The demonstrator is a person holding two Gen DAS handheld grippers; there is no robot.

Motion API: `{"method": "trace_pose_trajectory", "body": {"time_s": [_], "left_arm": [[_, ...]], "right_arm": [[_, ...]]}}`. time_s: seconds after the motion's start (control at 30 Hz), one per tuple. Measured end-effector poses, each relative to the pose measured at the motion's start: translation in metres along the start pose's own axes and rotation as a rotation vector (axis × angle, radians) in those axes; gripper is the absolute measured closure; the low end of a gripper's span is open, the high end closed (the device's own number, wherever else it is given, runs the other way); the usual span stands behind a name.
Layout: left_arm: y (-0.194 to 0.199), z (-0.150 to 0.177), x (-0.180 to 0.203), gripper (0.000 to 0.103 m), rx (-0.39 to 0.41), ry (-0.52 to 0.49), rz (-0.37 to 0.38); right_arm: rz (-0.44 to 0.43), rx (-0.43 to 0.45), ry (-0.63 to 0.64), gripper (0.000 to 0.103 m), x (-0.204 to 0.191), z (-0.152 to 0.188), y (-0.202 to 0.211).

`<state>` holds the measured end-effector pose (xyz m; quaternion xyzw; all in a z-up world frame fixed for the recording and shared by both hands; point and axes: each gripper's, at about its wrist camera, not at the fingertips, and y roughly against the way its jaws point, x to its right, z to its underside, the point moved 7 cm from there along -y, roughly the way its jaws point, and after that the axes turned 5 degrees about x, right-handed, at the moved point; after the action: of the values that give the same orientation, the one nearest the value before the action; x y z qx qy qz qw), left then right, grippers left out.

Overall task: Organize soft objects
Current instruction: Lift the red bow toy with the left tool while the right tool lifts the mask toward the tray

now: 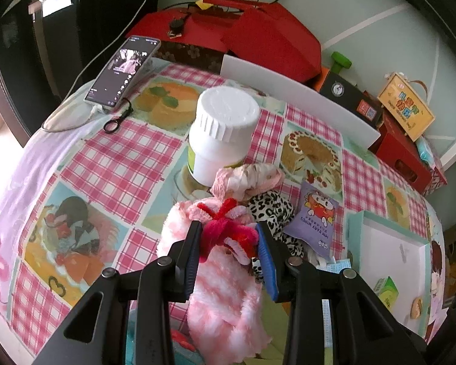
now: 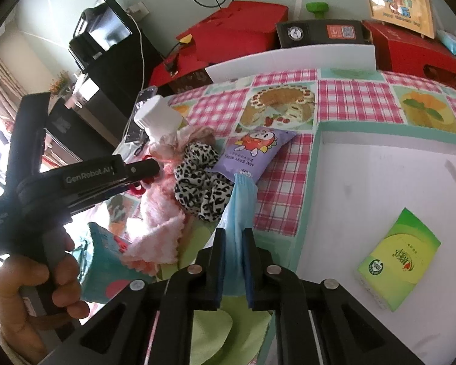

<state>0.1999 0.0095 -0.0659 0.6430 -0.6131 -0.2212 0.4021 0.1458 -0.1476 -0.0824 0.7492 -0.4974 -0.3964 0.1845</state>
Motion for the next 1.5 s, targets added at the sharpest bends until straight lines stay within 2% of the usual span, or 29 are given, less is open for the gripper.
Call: {"method": "trace_pose_trajectory", "body": {"time_s": [0.23,0.57,0.8,1.0,1.5], "left_arm": [[0.018,-0.009,0.001,0.066,0.048,0.003,0.014],[0.059,-0.023,0.012,0.066,0.159,-0.01,0.052],[0.084,-0.027,0.033,0.066,0.221,-0.057,0.088],[0.083,-0.02,0.064,0.066,0.216,-0.129,0.128],[0.063,0.017,0.155,0.066,0.17,-0.35,0.209]], "right_arm": [[-0.015,0.022,0.003,0.092,-0.007,-0.005,0.011],[-0.052,0.144,0.021,0.092,-0.022,-0.027,0.055],[-0.048,0.237,0.019,0.092,-0.019,-0.042,0.091],[0.021,0.282,-0.028,0.092,0.012,-0.049,0.11],[0.291,0.383,-0.245,0.092,0.136,-0.047,0.169]]}}
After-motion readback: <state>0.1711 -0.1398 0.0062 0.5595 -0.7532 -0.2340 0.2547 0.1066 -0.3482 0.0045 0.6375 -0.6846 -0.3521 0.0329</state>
